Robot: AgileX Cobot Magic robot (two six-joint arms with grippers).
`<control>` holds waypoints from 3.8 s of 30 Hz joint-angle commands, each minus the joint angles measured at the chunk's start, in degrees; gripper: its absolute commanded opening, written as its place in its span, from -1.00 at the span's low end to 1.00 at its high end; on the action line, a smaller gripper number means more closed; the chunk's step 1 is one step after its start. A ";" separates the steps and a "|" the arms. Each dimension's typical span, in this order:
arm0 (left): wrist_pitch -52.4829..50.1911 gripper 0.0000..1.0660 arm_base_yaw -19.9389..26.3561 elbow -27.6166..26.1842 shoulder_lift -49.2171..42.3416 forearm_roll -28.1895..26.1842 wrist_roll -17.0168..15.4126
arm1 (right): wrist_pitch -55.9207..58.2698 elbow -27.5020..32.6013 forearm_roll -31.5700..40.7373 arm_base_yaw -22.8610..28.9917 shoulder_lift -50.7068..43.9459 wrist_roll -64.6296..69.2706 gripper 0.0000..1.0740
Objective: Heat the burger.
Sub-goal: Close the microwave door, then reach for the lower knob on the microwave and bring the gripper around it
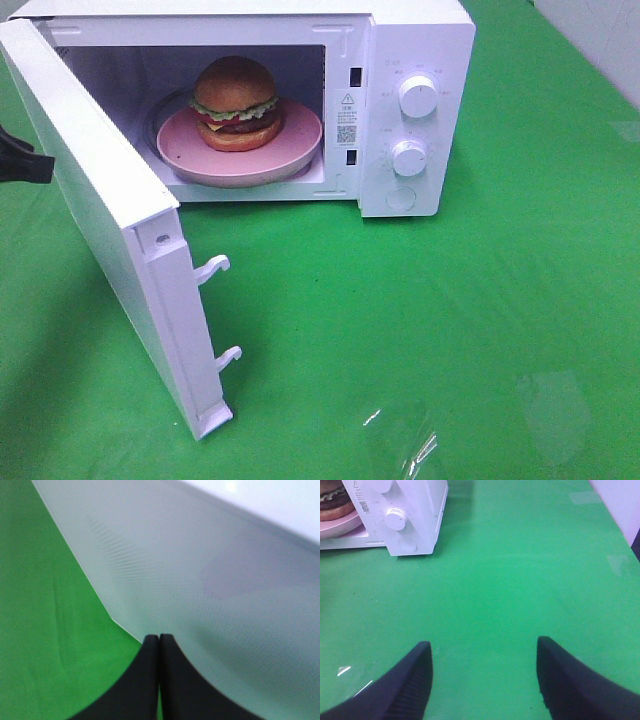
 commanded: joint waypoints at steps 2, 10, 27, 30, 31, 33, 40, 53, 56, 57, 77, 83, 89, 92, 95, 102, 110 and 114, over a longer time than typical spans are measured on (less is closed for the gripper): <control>-1.38 -1.00 -1.03 -1.78 1.49 -0.40 0.23 | -0.63 0.17 0.00 0.06 -1.55 -0.17 0.07; -2.23 -1.00 -5.96 -8.08 7.45 -0.40 0.23 | -0.63 0.17 0.00 0.06 -1.55 -0.17 0.07; -3.50 -1.00 -13.29 -20.86 18.68 -0.40 0.23 | -0.63 0.17 0.00 0.06 -1.55 -0.17 0.07; -3.50 -1.00 -14.32 -22.86 20.11 -0.34 0.23 | -0.63 0.17 0.00 0.06 -1.55 -0.17 0.07; -3.50 -1.00 -15.30 -25.21 21.77 -0.34 0.23 | -0.63 0.17 0.00 0.06 -1.55 -0.17 0.07; -3.50 -1.00 -16.16 -27.16 23.15 -0.34 0.23 | -0.63 0.17 0.00 0.06 -1.55 -0.17 0.07; -3.50 -1.00 -18.56 -33.52 27.73 -0.17 0.23 | -0.63 0.17 -0.06 0.06 -1.55 -0.17 0.07; -2.98 -1.00 -22.86 -44.23 35.29 2.12 0.23 | -0.63 0.17 -0.06 0.06 -1.55 -0.17 0.07; -2.52 -1.00 -23.38 -44.92 36.04 3.21 0.23 | -0.63 0.17 -0.06 0.06 -1.55 -0.17 0.07; -1.95 -1.00 -23.55 -45.03 36.21 3.72 0.23 | -0.63 0.17 -0.11 0.06 -1.55 -0.17 0.07; 28.19 -1.00 -24.47 -44.86 26.41 19.42 -20.51 | -0.63 0.17 -0.11 0.06 -1.55 -0.17 0.07; 41.71 -1.00 -24.47 -44.86 22.69 32.49 -36.44 | -0.63 0.17 -0.11 0.06 -1.55 -0.17 0.07; 51.51 -1.00 -24.47 -44.86 20.34 36.61 -40.62 | -0.63 0.17 -0.11 0.06 -1.55 -0.17 0.07; 59.07 -1.00 -24.01 -44.86 19.71 37.18 -42.06 | -0.63 0.17 -0.11 0.06 -1.55 -0.17 0.07; 61.71 -1.00 -24.01 -44.52 19.65 37.18 -42.06 | -0.63 0.17 -0.11 0.06 -1.55 -0.17 0.07; 68.18 -1.00 -19.65 -43.09 19.54 35.24 -42.28 | -0.63 0.17 -0.11 0.06 -1.55 -0.17 0.07; 70.02 -1.00 -10.71 -39.13 15.87 32.72 -42.23 | -0.63 0.17 -0.11 0.06 -1.55 -0.17 0.07; 70.02 -1.00 -7.16 -34.61 11.75 33.58 -42.23 | -0.63 0.17 -0.11 0.06 -1.55 -0.17 0.07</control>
